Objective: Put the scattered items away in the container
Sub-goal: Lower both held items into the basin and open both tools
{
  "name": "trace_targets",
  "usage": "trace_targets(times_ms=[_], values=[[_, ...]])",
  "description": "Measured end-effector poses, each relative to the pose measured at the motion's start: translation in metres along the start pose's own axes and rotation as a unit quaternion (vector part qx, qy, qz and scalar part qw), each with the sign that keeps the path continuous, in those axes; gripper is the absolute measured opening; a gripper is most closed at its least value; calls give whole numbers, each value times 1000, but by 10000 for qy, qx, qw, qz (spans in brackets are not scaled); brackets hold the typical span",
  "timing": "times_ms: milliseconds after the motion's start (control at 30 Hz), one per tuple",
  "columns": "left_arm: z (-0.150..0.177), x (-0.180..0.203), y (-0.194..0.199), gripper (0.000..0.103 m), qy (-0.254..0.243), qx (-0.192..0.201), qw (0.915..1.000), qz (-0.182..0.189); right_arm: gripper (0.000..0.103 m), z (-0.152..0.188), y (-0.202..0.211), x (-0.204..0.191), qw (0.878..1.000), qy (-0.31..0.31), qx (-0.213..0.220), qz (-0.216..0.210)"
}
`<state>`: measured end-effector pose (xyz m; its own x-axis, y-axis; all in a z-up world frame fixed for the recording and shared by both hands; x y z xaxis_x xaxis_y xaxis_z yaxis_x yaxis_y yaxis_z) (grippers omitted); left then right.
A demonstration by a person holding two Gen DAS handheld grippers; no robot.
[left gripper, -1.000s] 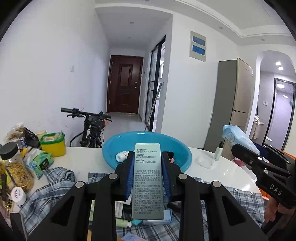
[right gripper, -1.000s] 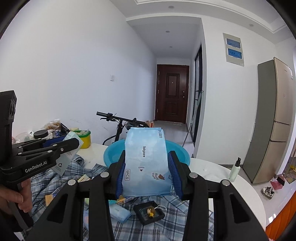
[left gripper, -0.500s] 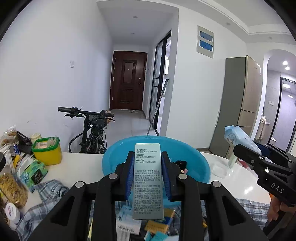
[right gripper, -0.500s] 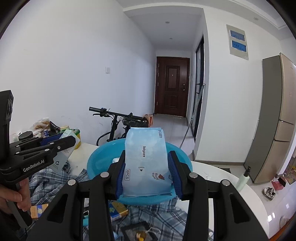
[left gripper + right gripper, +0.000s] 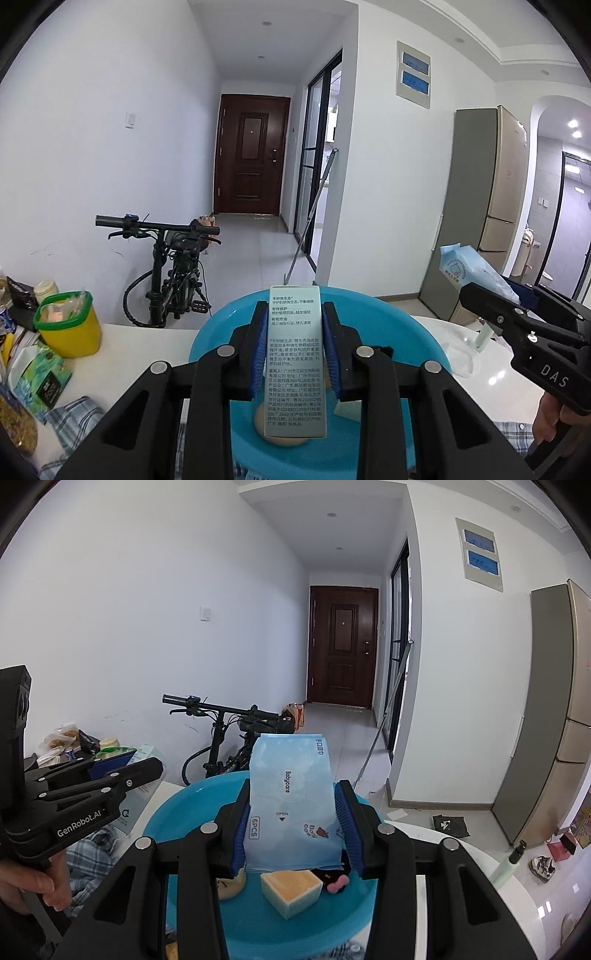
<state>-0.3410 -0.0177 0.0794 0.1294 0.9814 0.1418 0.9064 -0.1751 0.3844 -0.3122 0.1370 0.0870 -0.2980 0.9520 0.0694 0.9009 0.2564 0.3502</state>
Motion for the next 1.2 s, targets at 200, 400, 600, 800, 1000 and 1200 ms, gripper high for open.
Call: trace_targets(times_ms=[200, 400, 600, 800, 1000, 1200], values=[[-5, -3, -29, 29, -73, 10, 10000, -50, 41, -2, -28, 5, 9999, -74, -86, -9], [-14, -8, -52, 29, -46, 11, 10000, -68, 41, -6, -46, 11, 9999, -102, -101, 53], [-17, -9, -73, 29, -19, -338, 9994, -68, 41, -15, -64, 13, 9993, -92, -343, -88], [-8, -10, -99, 29, 10, -1157, 9931, -177, 41, -13, -88, 15, 9935, -144, -1011, -501], [-8, -9, -105, 29, 138, -1487, 9886, -169, 41, -9, -102, 26, 9854, -354, -1511, -696], [-12, -11, -112, 29, 62, -1514, 9883, -169, 41, -5, -110, 32, 9842, -325, -1628, -610]])
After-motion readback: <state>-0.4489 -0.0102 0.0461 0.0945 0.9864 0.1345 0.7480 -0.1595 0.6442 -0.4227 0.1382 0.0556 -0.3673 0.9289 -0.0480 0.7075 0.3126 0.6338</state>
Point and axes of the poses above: each gripper's, at about its wrist camera, not at the fingertips, and y roughly against the way its jaws point, x to its right, z to its underside, the point moved 6 cm from there along -y, roughly the way its jaws point, and after that the axes turned 2 degrees about y, right-handed, at the moved point
